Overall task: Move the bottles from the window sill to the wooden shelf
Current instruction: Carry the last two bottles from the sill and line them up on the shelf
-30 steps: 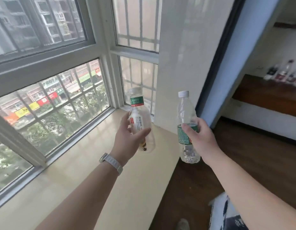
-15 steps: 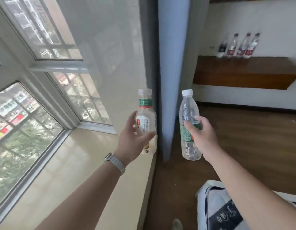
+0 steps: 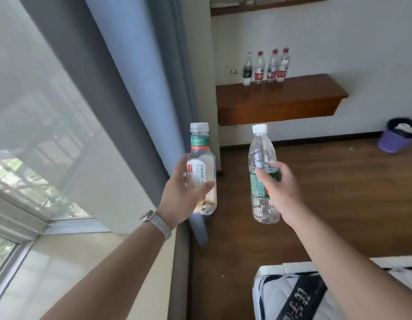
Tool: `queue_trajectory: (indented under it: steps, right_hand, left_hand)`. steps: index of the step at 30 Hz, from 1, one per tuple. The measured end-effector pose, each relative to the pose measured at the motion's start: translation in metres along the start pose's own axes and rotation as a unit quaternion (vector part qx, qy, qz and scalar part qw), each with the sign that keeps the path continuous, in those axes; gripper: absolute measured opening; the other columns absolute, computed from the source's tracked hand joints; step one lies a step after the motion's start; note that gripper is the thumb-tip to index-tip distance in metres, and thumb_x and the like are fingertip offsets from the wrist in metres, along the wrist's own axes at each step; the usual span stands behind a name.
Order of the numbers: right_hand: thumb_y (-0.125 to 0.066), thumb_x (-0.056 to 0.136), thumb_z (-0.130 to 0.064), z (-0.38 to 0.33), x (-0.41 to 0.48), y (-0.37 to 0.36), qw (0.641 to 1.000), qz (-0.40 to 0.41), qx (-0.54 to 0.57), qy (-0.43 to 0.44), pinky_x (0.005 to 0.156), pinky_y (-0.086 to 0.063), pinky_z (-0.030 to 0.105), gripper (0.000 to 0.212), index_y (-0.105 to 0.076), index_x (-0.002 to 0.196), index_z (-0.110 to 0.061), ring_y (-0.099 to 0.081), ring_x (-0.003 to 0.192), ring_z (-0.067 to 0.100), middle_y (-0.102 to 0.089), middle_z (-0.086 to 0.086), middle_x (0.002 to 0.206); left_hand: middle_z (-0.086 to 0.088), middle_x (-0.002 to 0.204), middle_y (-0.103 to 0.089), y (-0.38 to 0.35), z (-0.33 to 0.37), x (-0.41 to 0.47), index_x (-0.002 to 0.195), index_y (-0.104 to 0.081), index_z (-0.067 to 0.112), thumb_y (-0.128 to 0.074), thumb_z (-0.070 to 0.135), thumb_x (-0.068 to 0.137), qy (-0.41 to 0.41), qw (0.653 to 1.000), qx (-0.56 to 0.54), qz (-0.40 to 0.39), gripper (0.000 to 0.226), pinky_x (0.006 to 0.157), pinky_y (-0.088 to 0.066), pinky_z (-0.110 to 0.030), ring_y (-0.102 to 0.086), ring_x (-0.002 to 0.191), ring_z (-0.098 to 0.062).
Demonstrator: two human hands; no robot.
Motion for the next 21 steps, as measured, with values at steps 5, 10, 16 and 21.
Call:
queue_trajectory:
  steps: [5, 10, 16, 21]
  right_hand:
    - [-0.071, 0.082, -0.05, 0.002, 0.028, 0.027, 0.999, 0.046, 0.012, -0.008, 0.073, -0.06, 0.039, 0.047, -0.053, 0.12, -0.029, -0.069, 0.088, 0.011, -0.066, -0.006, 0.108]
    - [-0.07, 0.079, -0.054, 0.006, 0.061, 0.039, 0.997, 0.072, 0.013, -0.032, 0.076, -0.061, 0.043, 0.05, -0.053, 0.12, -0.03, -0.071, 0.089, 0.013, -0.068, -0.005, 0.107]
    - [-0.07, 0.08, -0.053, 0.006, 0.112, 0.041, 0.99, 0.123, 0.025, -0.056, 0.078, -0.061, 0.047, 0.045, -0.054, 0.117, -0.033, -0.071, 0.089, 0.016, -0.069, -0.004, 0.105]
    - [-0.07, 0.075, -0.058, -0.007, 0.169, 0.037, 0.984, 0.165, 0.014, -0.07, 0.077, -0.06, 0.049, 0.044, -0.055, 0.112, -0.04, -0.072, 0.088, 0.016, -0.07, -0.005, 0.104]
  left_hand:
    - [0.014, 0.117, -0.065, -0.034, 0.013, 0.044, 0.145, -0.035, 0.031, -0.08, 0.033, 0.08, -0.053, 0.997, 0.028, -0.044, 0.078, 0.085, -0.058, -0.027, -0.065, 0.101, 0.001]
    - [0.015, 0.114, -0.065, -0.064, 0.017, 0.095, 0.13, -0.038, 0.045, -0.08, 0.025, 0.081, -0.068, 0.994, 0.019, -0.085, 0.067, 0.076, -0.054, -0.014, -0.066, 0.102, -0.002]
    - [0.011, 0.124, -0.061, -0.092, 0.014, 0.176, 0.139, -0.037, 0.037, -0.079, 0.027, 0.082, -0.07, 0.987, -0.005, -0.145, 0.072, 0.087, -0.059, -0.036, -0.063, 0.112, -0.015]
    - [0.012, 0.125, -0.062, -0.106, 0.024, 0.256, 0.139, -0.04, 0.039, -0.08, 0.027, 0.081, -0.071, 0.982, -0.04, -0.172, 0.072, 0.092, -0.057, -0.039, -0.062, 0.114, -0.014]
Point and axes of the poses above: each hand's wrist, its own x-axis towards the middle knuckle, its own y-axis out of the back of the hand, z = x × y, the point moved 2 cm from there along x, towards the middle knuckle
